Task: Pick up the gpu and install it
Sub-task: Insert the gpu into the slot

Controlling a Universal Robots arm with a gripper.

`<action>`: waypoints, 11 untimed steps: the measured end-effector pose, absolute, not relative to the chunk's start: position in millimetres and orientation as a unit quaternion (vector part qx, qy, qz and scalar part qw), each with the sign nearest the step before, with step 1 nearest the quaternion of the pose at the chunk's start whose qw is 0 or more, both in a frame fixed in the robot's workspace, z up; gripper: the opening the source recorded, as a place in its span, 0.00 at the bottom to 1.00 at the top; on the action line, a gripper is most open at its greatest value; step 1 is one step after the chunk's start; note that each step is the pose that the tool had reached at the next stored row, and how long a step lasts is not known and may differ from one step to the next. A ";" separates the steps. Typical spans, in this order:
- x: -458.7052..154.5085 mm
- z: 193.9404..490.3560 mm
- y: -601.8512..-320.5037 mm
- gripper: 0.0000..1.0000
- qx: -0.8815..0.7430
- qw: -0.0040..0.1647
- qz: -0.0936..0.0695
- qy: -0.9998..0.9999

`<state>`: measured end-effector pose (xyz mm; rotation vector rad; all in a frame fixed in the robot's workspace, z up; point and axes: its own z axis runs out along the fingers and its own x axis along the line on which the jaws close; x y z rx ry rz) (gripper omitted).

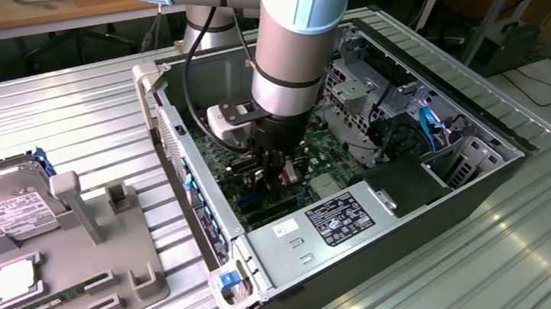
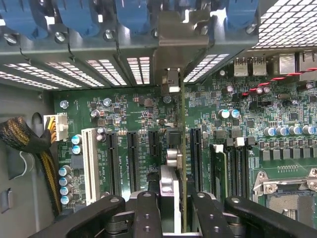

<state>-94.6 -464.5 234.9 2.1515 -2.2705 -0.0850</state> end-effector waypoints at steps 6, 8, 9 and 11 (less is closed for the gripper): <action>-94.6 234.0 -462.7 0.29 0.687 0.006 -0.027 -0.726; -94.9 233.5 -462.1 0.29 0.687 0.006 -0.027 -0.726; -95.2 233.5 -462.0 0.29 0.687 0.006 -0.027 -0.726; -95.7 233.1 -461.9 0.29 0.687 0.006 -0.027 -0.726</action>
